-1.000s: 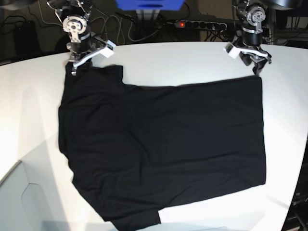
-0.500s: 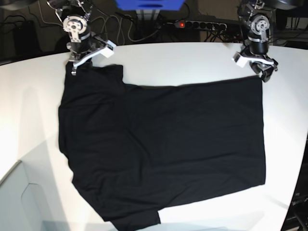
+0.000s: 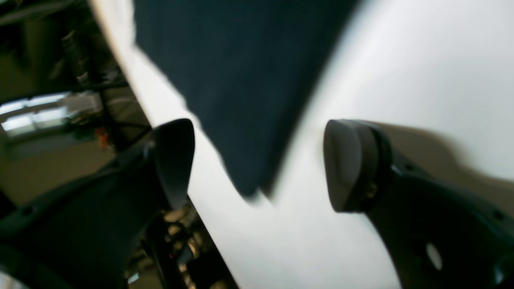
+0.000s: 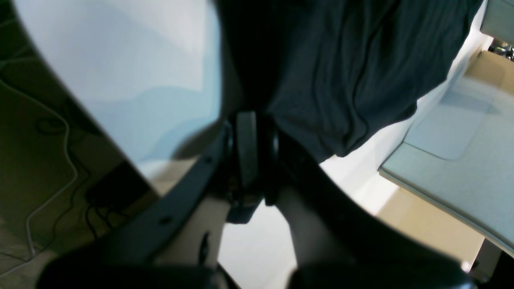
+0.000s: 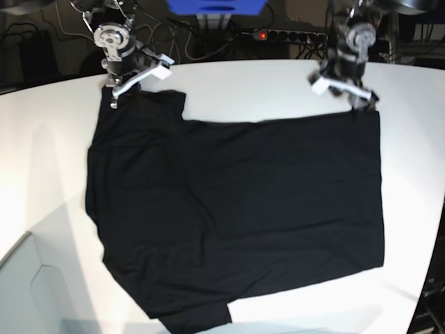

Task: Fold the T-shirt properly

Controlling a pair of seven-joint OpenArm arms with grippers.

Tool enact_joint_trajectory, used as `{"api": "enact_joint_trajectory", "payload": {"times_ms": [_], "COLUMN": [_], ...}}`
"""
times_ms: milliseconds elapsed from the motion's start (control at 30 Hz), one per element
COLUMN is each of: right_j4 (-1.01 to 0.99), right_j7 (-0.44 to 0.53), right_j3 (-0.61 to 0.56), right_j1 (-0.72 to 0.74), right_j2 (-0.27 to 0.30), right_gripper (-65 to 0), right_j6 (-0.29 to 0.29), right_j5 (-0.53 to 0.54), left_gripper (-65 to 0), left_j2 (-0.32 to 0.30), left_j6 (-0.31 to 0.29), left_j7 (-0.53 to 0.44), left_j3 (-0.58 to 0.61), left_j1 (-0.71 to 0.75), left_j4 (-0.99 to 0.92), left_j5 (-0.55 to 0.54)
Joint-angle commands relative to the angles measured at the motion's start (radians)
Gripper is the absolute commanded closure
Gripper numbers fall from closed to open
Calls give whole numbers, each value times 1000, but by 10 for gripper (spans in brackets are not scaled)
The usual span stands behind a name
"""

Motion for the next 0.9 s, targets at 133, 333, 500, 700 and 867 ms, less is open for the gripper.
{"api": "enact_joint_trajectory", "payload": {"times_ms": [133, 333, 500, 700, 867], "right_j4": [11, 9, 11, 11, 12], "right_j7": [1, 1, 1, 1, 1], "right_j3": [-2, -2, -3, -3, -2], "right_j1": [-19, -22, -28, -29, -31], "right_j2": [7, 7, 7, 7, 7], "right_gripper": [0, 0, 0, 0, 0], "right_j6": [24, 26, 26, 26, 26], "right_j5": [5, 5, 5, 5, 5], "left_gripper": [-481, -484, -481, -481, -481], "left_j2": [17, 13, 5, -93, -107], "left_j6": [15, -17, -280, -361, -363], "left_j7": [-11, -11, 101, 206, 202], "left_j3": [-15, -18, -18, -21, -61], "left_j1": [131, 160, 149, 53, 42], "left_j4": [94, 166, 203, 202, 206], "left_j5": [126, 134, 73, -10, -9]}}
